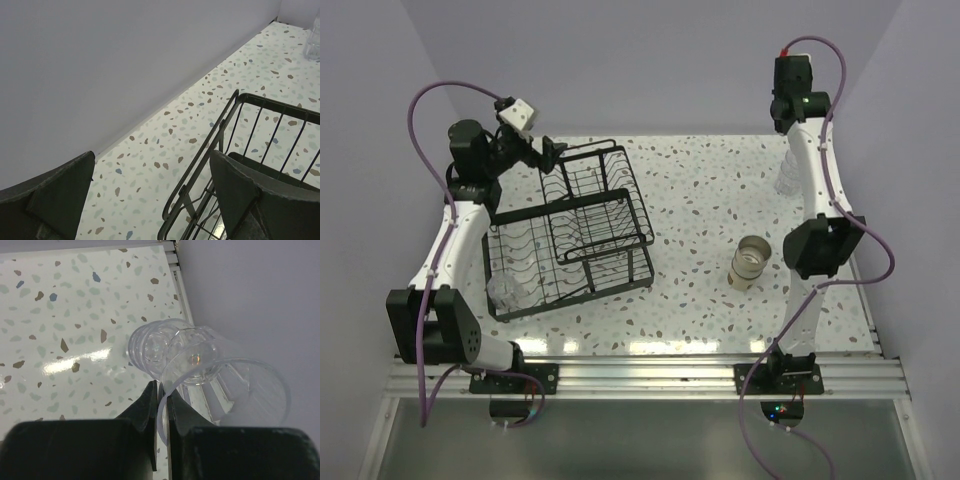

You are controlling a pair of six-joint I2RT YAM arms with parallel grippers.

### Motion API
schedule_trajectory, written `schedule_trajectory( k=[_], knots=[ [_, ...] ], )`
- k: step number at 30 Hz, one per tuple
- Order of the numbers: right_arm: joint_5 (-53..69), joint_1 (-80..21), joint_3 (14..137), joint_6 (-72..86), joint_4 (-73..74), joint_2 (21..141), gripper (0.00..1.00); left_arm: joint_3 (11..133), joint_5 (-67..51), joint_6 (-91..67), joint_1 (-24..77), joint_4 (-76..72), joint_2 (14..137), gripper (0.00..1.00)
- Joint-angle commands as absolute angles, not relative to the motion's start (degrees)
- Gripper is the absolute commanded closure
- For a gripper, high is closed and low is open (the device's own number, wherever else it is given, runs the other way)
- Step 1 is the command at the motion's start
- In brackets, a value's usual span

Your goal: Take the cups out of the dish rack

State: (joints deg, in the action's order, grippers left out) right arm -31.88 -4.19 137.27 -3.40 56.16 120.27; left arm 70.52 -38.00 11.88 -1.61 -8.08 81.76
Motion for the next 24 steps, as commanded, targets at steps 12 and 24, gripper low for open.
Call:
schedule_trajectory(
  k=[12,24],
  knots=[
    [-30.0,-2.0,137.8,3.2,53.3,123.7,1.00,70.1,-36.2,14.9,-2.2,-9.8,80.5,0.00],
    [-23.7,1.9,139.2,8.3,56.7,126.8,1.00,71.0,-36.6,14.8,-2.1,-9.8,81.6,0.00]
  ],
)
